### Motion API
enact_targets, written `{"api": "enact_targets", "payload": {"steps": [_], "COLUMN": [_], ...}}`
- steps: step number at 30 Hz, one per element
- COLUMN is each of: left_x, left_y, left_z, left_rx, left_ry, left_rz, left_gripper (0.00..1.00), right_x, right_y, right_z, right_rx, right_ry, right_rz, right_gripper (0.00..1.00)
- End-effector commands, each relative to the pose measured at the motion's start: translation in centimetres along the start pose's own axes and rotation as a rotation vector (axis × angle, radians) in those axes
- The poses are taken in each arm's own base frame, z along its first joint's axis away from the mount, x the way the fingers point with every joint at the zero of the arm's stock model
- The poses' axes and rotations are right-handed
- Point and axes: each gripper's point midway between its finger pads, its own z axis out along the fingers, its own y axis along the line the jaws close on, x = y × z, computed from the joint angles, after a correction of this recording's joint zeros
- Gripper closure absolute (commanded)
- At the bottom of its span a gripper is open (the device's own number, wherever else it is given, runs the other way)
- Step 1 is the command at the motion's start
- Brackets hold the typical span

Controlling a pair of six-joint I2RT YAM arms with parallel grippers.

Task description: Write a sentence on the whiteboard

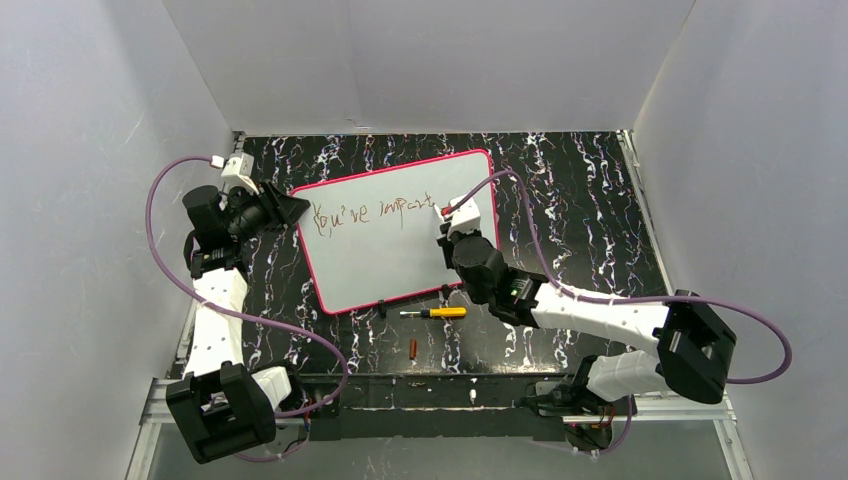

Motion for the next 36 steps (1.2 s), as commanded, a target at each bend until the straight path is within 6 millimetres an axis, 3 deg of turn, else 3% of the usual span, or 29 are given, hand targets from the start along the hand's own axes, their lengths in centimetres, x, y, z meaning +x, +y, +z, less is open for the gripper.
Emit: {"api": "enact_targets", "payload": {"steps": [1, 9, 19, 36], "left_x": [-0.4, -0.4, -0.4, -0.5], "left_y": [-1.5, -1.4, -1.5, -1.6], "left_z": [-0.4, -0.4, -0.4, -0.5], "left_rx": [0.051, 0.050, 0.053, 0.056], "left_ry": [-0.011, -0.010, -0.011, -0.015], "left_rz": [0.031, 0.031, 0.031, 0.032], "left_gripper": [0.64, 0.64, 0.64, 0.64], "right_x": [-4.9, -6.4, -6.0, -0.6], "right_y": [-0.9, -1.1, -1.2, -0.8], "right_z": [-0.6, 0.1, 1.4, 0.4], "right_rx": [0.027, 0.038, 0.044, -0.004], "right_ry": [-0.110, -0.151, -0.134, 0.003], "right_rz": [0.047, 0.031, 0.021, 0.048], "right_gripper": [0.99, 0.99, 0.99, 0.99]}}
